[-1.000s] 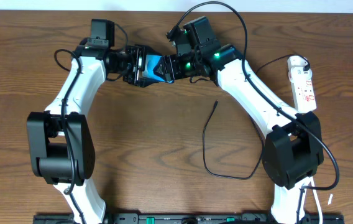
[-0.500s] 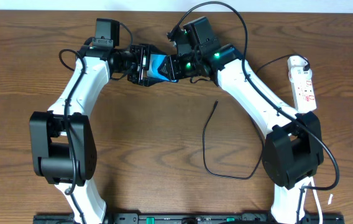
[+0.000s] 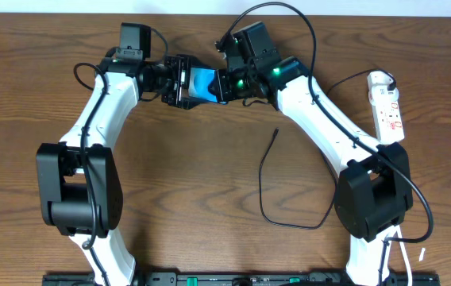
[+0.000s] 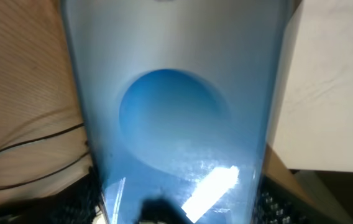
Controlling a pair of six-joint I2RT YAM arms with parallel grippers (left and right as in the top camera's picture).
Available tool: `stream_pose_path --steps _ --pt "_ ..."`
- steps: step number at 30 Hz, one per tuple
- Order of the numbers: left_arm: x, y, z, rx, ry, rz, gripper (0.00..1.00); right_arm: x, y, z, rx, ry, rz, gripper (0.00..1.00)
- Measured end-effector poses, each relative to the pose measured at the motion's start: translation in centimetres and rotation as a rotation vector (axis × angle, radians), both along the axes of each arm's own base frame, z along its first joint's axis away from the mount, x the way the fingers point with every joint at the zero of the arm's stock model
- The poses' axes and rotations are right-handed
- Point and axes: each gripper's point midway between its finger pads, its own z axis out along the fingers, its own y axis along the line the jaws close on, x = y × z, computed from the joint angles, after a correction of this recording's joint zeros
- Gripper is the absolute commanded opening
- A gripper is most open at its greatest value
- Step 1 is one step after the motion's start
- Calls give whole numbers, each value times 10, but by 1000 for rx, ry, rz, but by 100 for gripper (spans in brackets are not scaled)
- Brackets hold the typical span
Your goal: Plug charger to phone and switch on socket
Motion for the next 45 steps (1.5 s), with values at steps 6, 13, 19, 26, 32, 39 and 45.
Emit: stream_pose_path --steps 6,13,19,26,32,39,45 --pt "5 4 6 -2 -28 12 7 -10 0 -11 -33 24 21 1" --pt "2 3 7 -3 -26 3 72 -5 3 -6 -18 -5 20 1" --pt "0 2 11 -22 -62 -37 82 0 0 -5 -24 -18 5 1" --pt "1 13 20 -71 -109 -65 82 24 -26 -2 -14 -36 -66 1" --pt "5 14 30 -96 -189 -99 82 50 -55 5 51 3 -217 1" --pt "34 10 62 -115 -471 -137 82 71 -46 41 316 83 -326 1" --pt "48 9 84 -122 -624 -147 82 77 -28 77 530 162 -352 1"
